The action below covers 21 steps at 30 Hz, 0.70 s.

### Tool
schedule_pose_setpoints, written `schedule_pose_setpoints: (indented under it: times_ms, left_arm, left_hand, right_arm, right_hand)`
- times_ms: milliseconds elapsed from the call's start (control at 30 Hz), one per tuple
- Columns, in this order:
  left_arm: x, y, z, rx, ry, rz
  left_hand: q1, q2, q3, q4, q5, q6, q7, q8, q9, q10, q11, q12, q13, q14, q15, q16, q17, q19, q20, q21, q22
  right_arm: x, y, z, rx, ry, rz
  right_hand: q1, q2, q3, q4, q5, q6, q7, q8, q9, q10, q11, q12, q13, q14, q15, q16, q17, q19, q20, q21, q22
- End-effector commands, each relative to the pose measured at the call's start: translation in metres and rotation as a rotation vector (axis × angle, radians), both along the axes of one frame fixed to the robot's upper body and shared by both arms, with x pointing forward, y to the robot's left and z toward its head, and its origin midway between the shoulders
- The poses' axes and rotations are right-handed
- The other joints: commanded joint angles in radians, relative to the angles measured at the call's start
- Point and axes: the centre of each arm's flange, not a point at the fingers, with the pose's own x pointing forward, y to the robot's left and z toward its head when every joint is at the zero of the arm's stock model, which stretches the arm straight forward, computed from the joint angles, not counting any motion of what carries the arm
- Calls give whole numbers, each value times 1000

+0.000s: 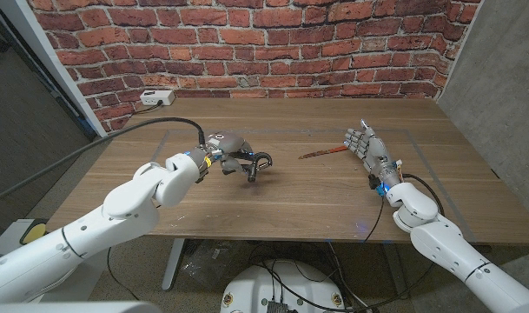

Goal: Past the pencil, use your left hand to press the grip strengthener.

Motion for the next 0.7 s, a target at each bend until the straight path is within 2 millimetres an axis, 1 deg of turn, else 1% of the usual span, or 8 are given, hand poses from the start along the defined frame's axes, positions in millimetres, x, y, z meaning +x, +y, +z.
schedule_pose_setpoints:
  times_ms: [33,400,700]
  left_arm:
    - [-11,5,20,-138,-136,-37]
    - [-9,5,32,-334,-228,-168]
    - [4,12,34,-505,-197,-315]
  left_hand:
    - [91,78,42,12,-3,13,-2,-4,2,7,-7,-3,3,10,-99,4,6,5,-8,8,3]
    - [89,74,50,17,-9,12,-2,-11,2,5,-3,-8,3,4,-99,-3,6,0,-9,7,3]
    - [91,76,59,21,-13,12,2,-14,2,8,1,-10,3,7,-94,-4,8,3,-7,9,3]
  right_arm:
    - [4,5,4,3,-26,-5]
    - [2,10,17,-24,-77,-25]
    - [1,12,16,-9,-77,-38]
  right_hand:
    - [2,8,1,-1,0,-4,1,-3,4,-1,2,-2,4,5,5,0,5,9,-3,-5,2]
    - [3,9,1,-1,0,-4,1,-3,4,1,4,-1,4,6,4,0,4,10,-3,-6,2]
    - [3,9,1,-2,0,-3,1,-2,4,1,4,-1,4,6,5,0,4,11,-3,-7,2]
